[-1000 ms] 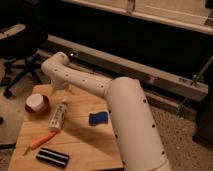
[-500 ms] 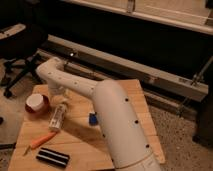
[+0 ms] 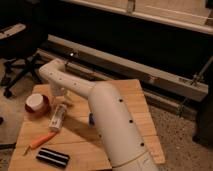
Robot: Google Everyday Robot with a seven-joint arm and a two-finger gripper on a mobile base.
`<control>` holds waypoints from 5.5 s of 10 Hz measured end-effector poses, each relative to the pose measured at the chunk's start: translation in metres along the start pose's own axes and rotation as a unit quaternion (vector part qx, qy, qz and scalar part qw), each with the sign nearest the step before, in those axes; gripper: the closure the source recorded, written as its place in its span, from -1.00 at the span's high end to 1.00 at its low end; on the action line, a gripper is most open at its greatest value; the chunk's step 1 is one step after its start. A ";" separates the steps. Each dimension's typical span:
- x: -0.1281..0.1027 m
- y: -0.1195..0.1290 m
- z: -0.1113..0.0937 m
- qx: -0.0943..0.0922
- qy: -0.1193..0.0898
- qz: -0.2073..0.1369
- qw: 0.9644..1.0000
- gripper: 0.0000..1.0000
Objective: Stand the bottle upright
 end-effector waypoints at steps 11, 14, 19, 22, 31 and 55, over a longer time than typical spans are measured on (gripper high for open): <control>0.002 -0.012 0.015 0.011 0.003 -0.001 1.000 0.59; 0.001 -0.006 0.023 -0.001 -0.004 0.003 1.000 0.59; 0.006 -0.001 0.024 0.002 -0.008 0.015 1.000 -0.20; 0.009 -0.001 0.022 0.005 -0.006 0.013 1.000 -0.63; 0.022 -0.005 0.003 0.031 0.025 0.006 0.999 -0.63; 0.020 0.006 -0.064 0.112 0.117 -0.008 0.987 -0.63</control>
